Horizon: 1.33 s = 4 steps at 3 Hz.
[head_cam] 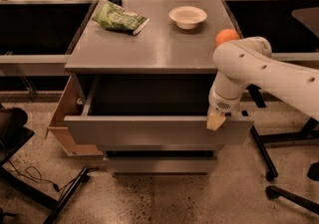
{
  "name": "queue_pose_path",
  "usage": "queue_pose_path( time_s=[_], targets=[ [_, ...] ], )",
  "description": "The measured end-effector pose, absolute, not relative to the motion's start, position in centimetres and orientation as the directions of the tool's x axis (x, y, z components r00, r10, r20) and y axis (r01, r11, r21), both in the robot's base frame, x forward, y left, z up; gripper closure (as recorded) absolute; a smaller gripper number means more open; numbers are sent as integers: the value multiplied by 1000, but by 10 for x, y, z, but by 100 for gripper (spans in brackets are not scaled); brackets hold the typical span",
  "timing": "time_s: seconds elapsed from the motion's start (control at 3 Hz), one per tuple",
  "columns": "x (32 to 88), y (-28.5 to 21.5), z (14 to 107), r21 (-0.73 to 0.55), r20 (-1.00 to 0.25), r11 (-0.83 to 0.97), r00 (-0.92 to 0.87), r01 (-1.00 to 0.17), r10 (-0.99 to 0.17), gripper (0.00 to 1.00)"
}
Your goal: Open top drawer
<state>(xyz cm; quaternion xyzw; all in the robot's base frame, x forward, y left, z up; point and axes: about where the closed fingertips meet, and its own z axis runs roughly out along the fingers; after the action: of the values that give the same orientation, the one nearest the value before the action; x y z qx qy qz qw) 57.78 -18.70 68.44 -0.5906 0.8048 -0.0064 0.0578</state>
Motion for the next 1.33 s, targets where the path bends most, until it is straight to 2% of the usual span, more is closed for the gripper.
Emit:
queue_pose_path(
  time_s=[0.67, 1.33],
  targets=[
    [570, -187, 685, -70, -87, 310, -303, -948, -949, 100],
    [570, -187, 685, -70, -87, 310, -303, -948, -949, 50]
  ],
)
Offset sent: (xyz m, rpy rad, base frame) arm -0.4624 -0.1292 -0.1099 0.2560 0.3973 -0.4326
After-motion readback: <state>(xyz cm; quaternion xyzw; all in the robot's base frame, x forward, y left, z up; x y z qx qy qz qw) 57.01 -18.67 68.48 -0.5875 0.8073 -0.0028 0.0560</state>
